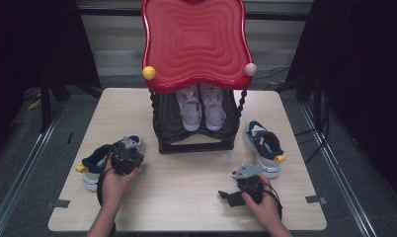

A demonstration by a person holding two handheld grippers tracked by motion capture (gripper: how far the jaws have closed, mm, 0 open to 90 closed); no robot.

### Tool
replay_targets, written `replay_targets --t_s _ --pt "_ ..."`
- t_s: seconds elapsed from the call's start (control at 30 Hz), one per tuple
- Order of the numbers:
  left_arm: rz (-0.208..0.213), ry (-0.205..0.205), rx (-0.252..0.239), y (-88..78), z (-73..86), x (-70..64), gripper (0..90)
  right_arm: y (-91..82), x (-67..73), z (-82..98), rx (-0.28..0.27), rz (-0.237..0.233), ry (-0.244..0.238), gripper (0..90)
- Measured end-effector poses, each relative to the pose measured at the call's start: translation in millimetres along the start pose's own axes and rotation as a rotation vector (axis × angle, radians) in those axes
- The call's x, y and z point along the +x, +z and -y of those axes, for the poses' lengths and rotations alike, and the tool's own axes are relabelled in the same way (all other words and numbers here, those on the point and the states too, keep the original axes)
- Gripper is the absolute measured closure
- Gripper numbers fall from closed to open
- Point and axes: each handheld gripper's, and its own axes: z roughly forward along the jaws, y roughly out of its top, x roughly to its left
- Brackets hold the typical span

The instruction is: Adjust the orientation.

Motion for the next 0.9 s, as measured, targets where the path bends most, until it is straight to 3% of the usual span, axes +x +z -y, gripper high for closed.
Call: replay_targets --t_s 0.17,0.33,0.47,0.53,0.63,0.7,0.8,0.9 --pt "0.041 0.024 -0.027 -27.3 1.2 1.3 61.6 0.0 -0.1 0.0 0.000 0.001 -0.001 12.1" --pt "0.028 0.027 -0.025 -51.4 4.8 12.0 49.3 0.0 -0.1 0.0 -0.001 0.000 -0.001 12.1" --pt "0.014 0.007 -0.027 -65.3 9.2 24.3 47.6 0.1 -0.1 0.0 -0.002 -0.001 -0.001 12.1" --pt "-0.010 0.025 -0.043 -69.1 11.2 28.2 46.4 0.0 -0.1 0.0 -0.002 -0.001 -0.001 12.1" --pt "-0.015 0.019 -0.041 -73.9 12.7 31.9 45.5 0.1 -0.1 0.0 -0.002 -0.001 -0.001 12.1" --pt "0.002 -0.008 -0.057 -74.6 14.4 36.4 45.2 0.1 -0.1 0.0 -0.002 -0.001 -0.001 12.1" --pt "-0.041 0.014 -0.070 -79.3 14.9 38.0 43.8 0.1 -0.1 0.0 -0.002 -0.001 -0.001 12.1" --pt "-0.033 -0.003 -0.063 -82.4 16.9 42.8 41.9 0.1 -0.1 0.0 -0.002 -0.001 0.000 12.1"
